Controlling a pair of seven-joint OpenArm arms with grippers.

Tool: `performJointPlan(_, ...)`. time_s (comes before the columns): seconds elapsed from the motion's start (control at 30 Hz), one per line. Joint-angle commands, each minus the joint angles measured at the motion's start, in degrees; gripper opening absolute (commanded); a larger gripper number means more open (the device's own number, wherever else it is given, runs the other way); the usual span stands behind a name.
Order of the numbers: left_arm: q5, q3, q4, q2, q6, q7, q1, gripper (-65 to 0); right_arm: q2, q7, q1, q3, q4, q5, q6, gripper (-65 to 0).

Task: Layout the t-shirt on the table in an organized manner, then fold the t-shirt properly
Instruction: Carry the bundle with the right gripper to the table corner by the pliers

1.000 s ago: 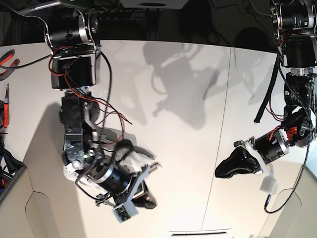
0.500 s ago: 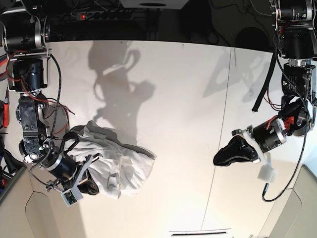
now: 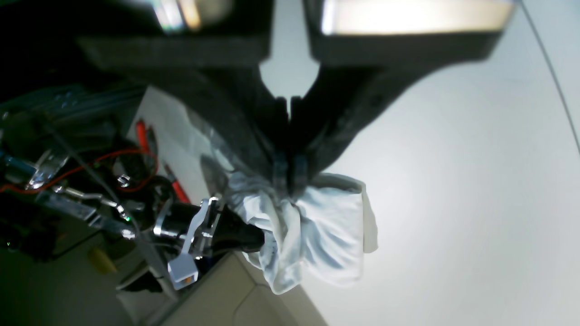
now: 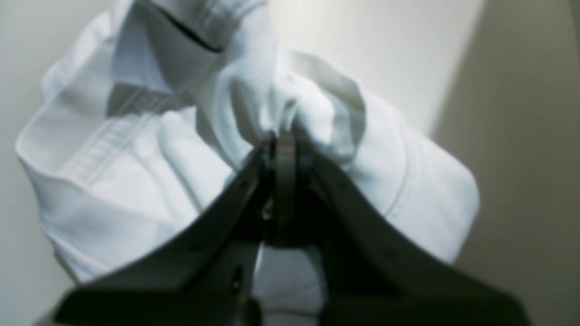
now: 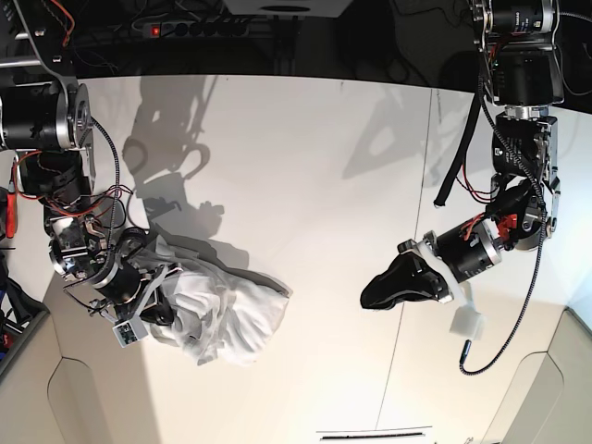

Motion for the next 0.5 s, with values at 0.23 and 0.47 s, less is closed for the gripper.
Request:
performJointPlan(0.23,-1.5,-0.3,0.9,-0.4,-0.6,-0.3,-1.2,-65.0,-0.9,-17.0,-4.1,0.0,0.2,11.5,-16.3,-65.0)
performJointPlan(0.47,-1.5,-0.3,0.9,-1.5,-0.6,0.3,-1.2,-65.0,-3.9,-28.3,-6.7,0.0,1.8,13.8,-33.9,-65.0)
